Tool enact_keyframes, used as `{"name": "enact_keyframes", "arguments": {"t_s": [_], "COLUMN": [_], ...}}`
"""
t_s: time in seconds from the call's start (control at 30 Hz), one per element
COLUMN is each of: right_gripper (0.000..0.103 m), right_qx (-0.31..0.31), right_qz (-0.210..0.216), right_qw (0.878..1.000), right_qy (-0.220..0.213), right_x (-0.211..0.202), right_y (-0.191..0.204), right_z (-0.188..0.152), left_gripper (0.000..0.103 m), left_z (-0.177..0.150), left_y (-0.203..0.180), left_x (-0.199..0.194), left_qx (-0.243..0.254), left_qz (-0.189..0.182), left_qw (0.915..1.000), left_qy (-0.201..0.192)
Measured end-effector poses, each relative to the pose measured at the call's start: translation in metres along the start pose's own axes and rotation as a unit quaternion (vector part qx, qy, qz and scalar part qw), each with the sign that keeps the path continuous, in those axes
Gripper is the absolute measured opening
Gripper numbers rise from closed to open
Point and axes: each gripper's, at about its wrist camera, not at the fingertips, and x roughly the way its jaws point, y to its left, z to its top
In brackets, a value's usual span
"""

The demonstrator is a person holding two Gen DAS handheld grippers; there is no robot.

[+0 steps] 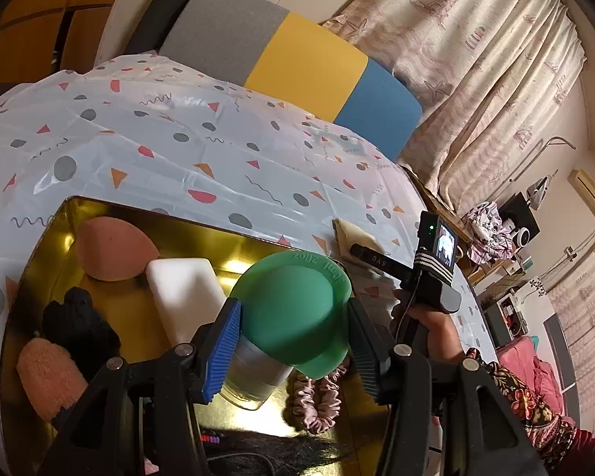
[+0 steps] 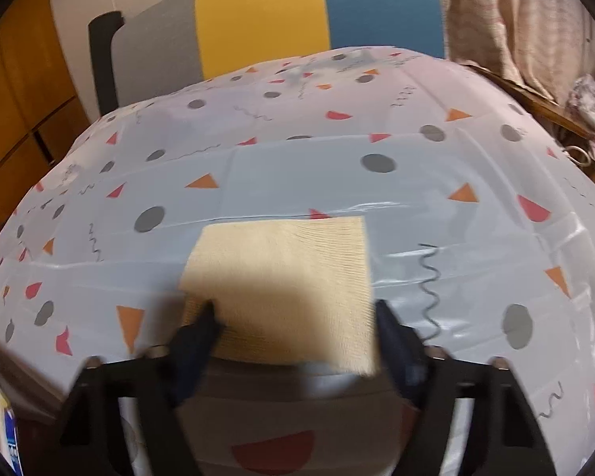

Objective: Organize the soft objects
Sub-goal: 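Grasp the cream folded cloth with the right tool while the left tool holds the bottle over the tray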

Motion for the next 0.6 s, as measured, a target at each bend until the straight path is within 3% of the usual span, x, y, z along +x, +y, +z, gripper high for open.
{"name": "enact_keyframes", "arguments": {"t_s": [0.17,0.4,0.6], "right_gripper": [0.01,0.006,0.006], "right_qx": [0.018,0.027,-0.005], "right_qz": [0.003,0.023,0.027], "right_qw": [1.0,0.999,0.999], "right_qy": [-0.005,-0.015,-0.03], "right_x": [-0.007,-0.025,-0.045], "right_y": [-0.012,-0.023,-0.021], "right_z": [-0.003,-0.017,-0.028], "left_gripper": [0.054,0.054,0.054], "left_z": [-0.005,-0.004,-0.001], "left_y": [-0.006,-0.017,-0.031], "left_x": [-0.005,-0.023,-0.041], "left_qx": [0.003,0.008,0.019], "left_qz": [-0.004,-0.01,-0.02], "left_qw": [1.0,0.9998,0.9992], "left_qy": [-0.002,-0.018,-0.028]}}
